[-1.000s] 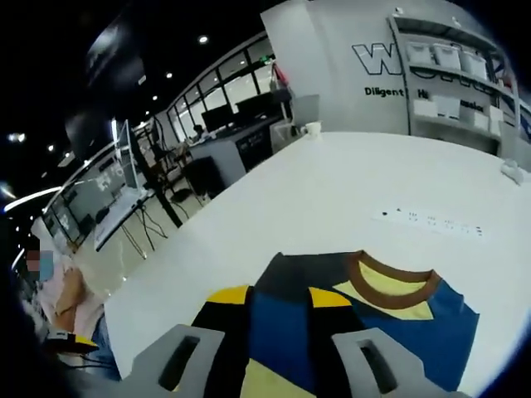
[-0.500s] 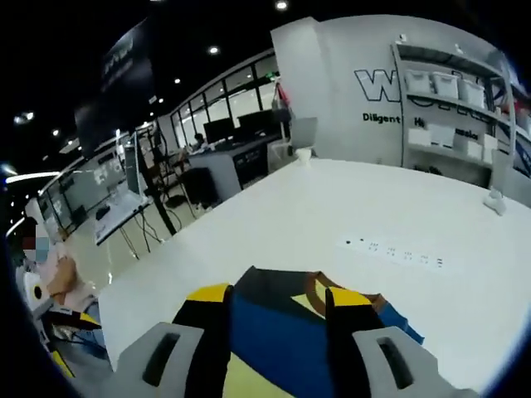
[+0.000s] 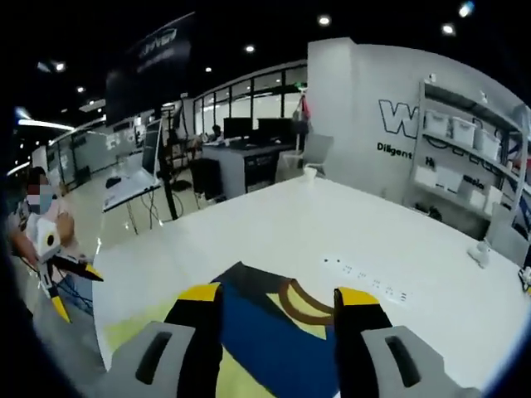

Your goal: Fold the garment on the visible template until the final outline fits inside the template.

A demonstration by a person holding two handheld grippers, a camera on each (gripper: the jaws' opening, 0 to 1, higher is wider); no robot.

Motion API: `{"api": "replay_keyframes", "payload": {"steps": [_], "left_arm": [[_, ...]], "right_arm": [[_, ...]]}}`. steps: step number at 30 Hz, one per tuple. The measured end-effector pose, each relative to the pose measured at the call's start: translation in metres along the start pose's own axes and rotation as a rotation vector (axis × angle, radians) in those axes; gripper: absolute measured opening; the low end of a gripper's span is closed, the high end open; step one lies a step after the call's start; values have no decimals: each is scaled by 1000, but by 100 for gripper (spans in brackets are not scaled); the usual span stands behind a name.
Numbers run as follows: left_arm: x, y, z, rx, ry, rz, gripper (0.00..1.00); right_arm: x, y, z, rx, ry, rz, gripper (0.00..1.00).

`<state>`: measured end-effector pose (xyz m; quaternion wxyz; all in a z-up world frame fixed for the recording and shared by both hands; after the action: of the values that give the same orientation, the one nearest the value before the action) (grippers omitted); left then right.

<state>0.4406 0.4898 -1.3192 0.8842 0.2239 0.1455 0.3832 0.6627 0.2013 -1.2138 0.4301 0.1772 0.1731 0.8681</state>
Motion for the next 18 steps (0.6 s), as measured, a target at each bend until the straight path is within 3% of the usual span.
{"api": "replay_keyframes", "payload": {"steps": [5,8,18], "left_arm": [[2,-2,4,-3,-69,-16,83],[5,-7,5,16,-153,-30,81],[9,-26,10,44,-234,-80,80]], "right_arm": [[4,17,1,-13,38,16,53],[6,25,0,-19,60,19,54],[9,57,-21,-23,70,26,60]]}}
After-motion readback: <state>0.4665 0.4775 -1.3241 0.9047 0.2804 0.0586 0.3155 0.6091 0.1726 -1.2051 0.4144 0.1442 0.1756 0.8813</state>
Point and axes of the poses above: the point that each gripper's makers call its tool centre point, and the gripper's own axes: y roughly backward along the fingers, x roughly to its left, z roughly out of its top, the point moved 5 cm from there along y, roughly backward along the fingers, and after that the axes turned 13 degrees about -y, right-handed, at the moved point
